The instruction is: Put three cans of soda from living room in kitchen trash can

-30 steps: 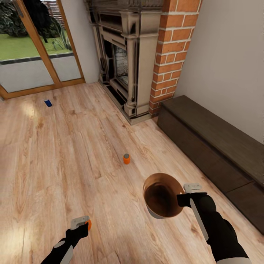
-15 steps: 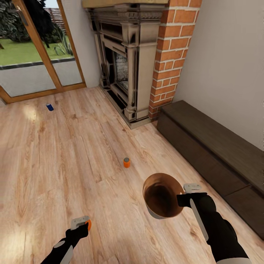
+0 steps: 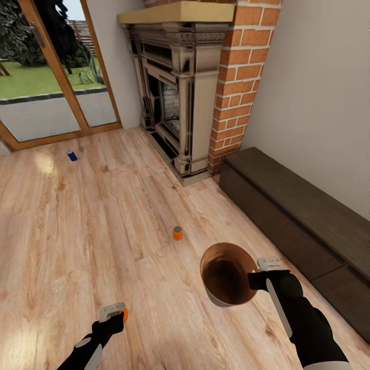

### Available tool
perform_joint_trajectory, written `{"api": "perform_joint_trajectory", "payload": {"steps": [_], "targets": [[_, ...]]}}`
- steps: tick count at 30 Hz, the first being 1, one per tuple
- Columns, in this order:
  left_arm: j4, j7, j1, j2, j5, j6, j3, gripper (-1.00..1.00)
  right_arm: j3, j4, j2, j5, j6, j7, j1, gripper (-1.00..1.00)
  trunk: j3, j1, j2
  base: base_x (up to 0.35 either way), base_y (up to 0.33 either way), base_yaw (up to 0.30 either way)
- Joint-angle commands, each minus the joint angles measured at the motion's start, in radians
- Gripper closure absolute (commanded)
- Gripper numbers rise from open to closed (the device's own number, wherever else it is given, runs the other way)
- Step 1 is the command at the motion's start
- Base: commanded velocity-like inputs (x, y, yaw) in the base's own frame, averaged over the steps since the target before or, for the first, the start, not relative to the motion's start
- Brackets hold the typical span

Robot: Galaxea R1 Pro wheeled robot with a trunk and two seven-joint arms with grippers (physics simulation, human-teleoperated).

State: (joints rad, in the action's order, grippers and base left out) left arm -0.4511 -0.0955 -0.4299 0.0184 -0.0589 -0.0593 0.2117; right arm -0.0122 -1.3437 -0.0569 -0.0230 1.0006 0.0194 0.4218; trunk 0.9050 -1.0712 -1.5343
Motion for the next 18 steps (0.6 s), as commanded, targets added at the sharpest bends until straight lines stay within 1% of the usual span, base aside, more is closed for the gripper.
{"api": "perform_joint_trajectory", "payload": {"steps": [1, 18], "targets": [[0.000, 0.000, 0.000, 0.000, 0.001, 0.000, 0.000, 1.00, 0.000, 0.000, 0.000, 0.014, 0.000, -0.003, 0.000, 1.00, -0.005, 0.004, 0.007, 0.000, 0.000, 0.000], [0.000, 0.000, 0.000, 0.000, 0.001, 0.000, 0.000, 1.00, 0.000, 0.000, 0.000, 0.014, 0.000, -0.003, -0.006, 1.00, -0.086, 0.069, 0.126, 0.000, 0.000, 0.000]]}}
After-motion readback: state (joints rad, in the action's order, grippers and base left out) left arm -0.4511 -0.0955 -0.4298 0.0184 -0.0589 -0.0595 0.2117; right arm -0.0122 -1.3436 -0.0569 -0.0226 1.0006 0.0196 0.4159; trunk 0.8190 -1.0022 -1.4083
